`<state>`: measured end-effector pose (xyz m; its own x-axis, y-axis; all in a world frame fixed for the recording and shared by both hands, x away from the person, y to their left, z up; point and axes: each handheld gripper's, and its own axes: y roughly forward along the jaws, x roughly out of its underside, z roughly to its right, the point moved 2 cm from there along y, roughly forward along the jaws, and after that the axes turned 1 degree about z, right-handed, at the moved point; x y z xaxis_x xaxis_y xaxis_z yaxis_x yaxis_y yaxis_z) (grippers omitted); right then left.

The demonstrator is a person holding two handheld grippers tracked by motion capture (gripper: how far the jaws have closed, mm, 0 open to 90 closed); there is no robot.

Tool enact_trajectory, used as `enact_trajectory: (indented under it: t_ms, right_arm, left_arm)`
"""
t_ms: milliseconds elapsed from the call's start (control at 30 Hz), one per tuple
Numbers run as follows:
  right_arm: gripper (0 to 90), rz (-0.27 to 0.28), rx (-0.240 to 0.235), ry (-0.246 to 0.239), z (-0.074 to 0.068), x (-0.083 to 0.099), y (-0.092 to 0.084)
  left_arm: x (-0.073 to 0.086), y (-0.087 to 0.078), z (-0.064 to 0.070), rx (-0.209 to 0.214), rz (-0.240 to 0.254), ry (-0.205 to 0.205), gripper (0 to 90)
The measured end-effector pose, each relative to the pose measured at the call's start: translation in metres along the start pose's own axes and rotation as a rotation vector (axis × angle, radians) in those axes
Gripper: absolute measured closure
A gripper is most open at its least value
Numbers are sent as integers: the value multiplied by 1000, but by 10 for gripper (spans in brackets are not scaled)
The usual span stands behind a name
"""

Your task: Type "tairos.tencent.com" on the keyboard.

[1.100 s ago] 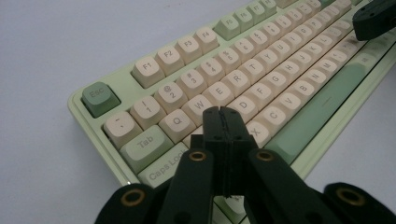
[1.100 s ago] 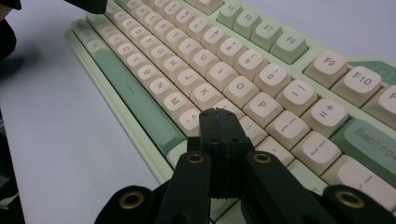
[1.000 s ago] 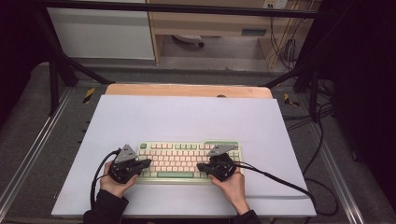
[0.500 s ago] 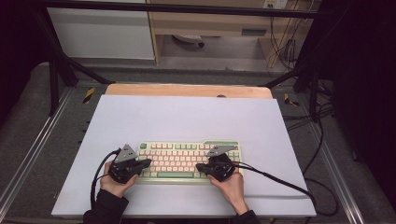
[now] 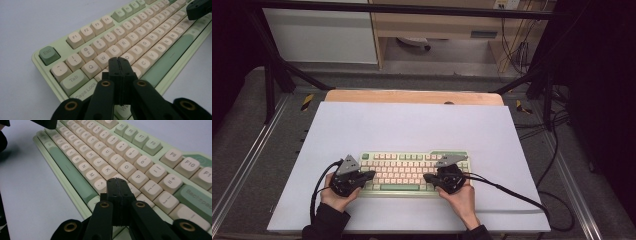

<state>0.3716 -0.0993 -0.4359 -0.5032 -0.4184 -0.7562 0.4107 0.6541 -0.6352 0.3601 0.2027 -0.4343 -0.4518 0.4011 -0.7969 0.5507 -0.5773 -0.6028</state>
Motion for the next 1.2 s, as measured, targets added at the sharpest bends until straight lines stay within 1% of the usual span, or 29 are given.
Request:
enact_trajectory:
  t_ms: [167, 300, 567, 933, 1200]
  right_arm:
    - [900, 12, 13, 0, 4, -1, -7]
    - [900, 19, 22, 16, 8, 0, -12]
    - [900, 29, 34, 25, 14, 2, -19]
    - [900, 29, 37, 28, 16, 4, -20]
    - [900, 26, 37, 28, 16, 4, -19]
  left_arm:
    - [-2, 1, 3, 3, -1, 6, 900]
    - [-3, 3, 5, 6, -1, 9, 900]
    - [-8, 9, 12, 16, -4, 21, 900]
    - [-11, 18, 24, 32, -18, 41, 900]
    - [-11, 26, 31, 41, -38, 62, 900]
